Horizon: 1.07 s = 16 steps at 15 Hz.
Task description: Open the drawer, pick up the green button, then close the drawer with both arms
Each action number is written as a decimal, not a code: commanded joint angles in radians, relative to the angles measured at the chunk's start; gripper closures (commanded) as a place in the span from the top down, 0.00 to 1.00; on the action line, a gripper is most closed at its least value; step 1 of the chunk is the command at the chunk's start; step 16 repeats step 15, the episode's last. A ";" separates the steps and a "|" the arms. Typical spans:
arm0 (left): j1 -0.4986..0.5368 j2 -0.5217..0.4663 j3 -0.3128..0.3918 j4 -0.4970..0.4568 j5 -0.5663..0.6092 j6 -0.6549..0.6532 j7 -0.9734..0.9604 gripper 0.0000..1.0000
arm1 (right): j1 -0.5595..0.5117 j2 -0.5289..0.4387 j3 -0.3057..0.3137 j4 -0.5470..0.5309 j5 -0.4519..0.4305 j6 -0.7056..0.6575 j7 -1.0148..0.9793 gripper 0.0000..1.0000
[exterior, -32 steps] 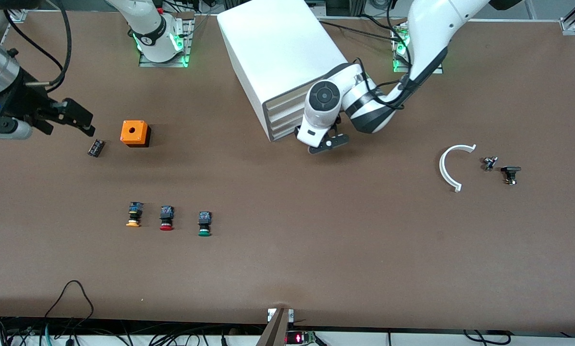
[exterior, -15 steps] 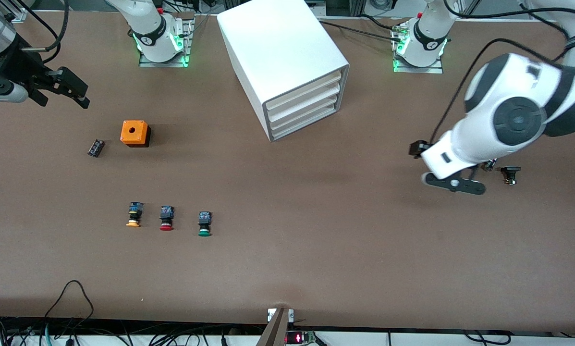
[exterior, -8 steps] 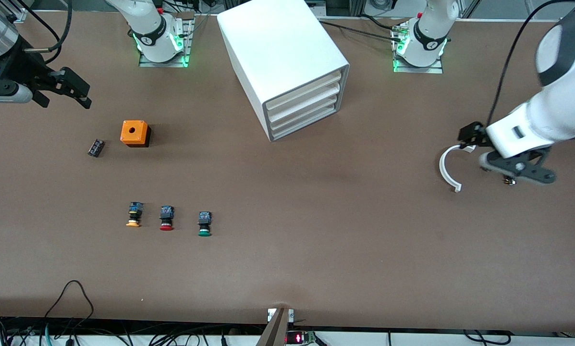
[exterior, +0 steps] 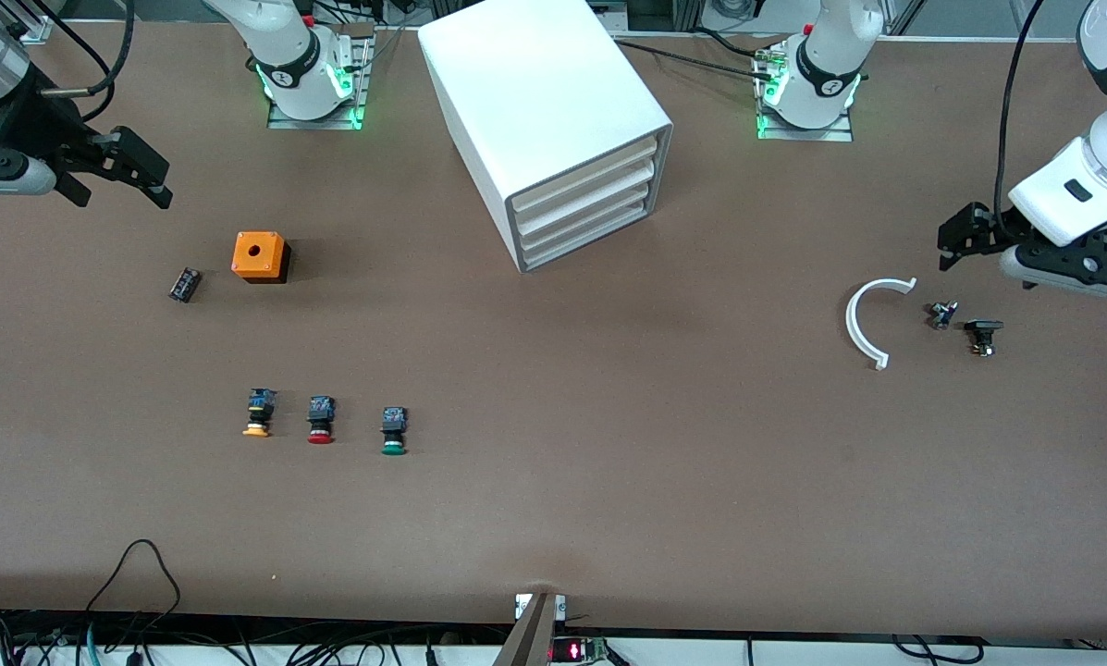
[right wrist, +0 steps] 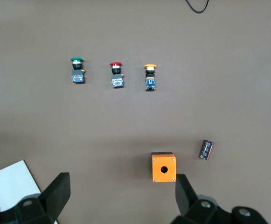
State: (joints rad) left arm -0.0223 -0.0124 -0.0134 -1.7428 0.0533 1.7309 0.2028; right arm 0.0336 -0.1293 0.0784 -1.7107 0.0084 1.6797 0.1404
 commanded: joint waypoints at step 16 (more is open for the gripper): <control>-0.015 -0.006 0.029 0.023 -0.067 -0.083 -0.072 1.00 | -0.003 0.000 -0.008 0.017 -0.015 -0.012 -0.036 1.00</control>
